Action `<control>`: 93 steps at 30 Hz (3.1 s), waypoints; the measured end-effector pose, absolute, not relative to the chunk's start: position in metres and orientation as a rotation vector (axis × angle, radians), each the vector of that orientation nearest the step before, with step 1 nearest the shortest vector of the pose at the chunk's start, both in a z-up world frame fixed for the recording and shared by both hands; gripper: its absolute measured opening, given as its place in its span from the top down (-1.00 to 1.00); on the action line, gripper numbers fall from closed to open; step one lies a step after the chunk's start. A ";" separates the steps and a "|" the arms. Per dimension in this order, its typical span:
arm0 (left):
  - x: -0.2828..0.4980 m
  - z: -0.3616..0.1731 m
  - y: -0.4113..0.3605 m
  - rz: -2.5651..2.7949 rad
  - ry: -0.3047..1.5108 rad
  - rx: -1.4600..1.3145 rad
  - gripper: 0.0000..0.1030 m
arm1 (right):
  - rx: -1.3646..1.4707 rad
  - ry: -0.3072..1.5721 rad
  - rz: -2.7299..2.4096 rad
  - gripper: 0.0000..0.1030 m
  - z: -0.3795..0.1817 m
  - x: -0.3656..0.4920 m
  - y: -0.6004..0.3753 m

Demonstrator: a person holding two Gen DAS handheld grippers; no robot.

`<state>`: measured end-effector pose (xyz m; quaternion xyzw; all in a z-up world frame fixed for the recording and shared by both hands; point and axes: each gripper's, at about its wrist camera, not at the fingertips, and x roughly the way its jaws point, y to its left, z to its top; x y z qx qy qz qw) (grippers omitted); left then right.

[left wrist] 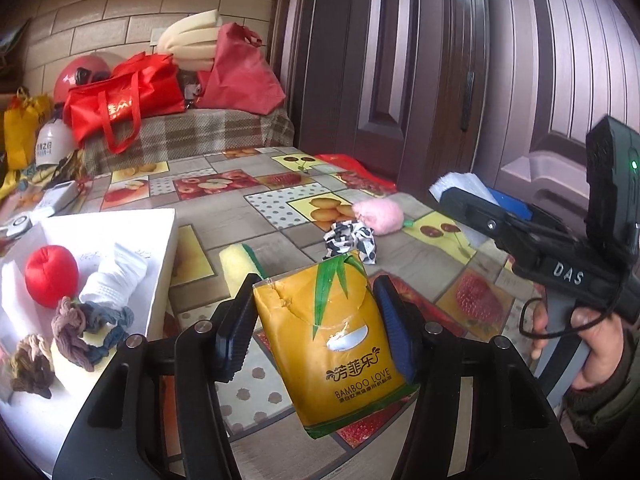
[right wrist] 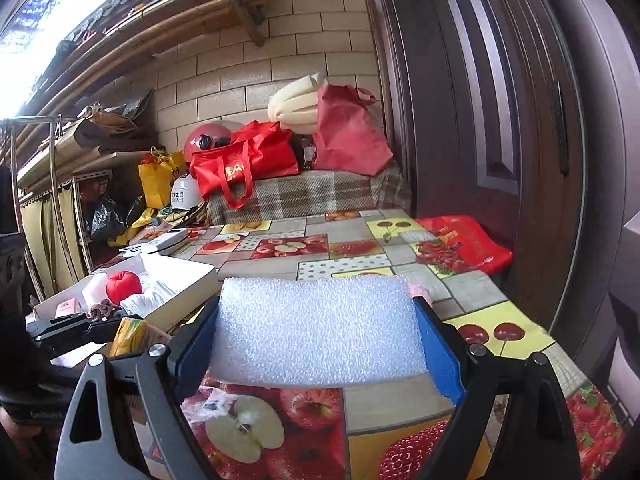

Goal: Organize soft objects
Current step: 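Carry the tissue pack into the tray with left tool while right tool drops the foam block there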

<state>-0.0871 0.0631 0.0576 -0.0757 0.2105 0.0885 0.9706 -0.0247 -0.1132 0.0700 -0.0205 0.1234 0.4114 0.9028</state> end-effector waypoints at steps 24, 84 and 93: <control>-0.148 0.067 0.078 0.415 0.301 0.024 -0.11 | -0.042 0.180 0.876 -0.75 0.070 -0.062 -0.102; -0.216 0.051 0.221 0.664 0.338 -0.231 -0.12 | -0.551 0.509 1.286 -0.75 0.022 -0.137 0.134; -0.219 0.052 0.226 0.681 0.336 -0.260 -0.12 | -0.408 0.551 1.160 -0.74 0.031 -0.089 0.148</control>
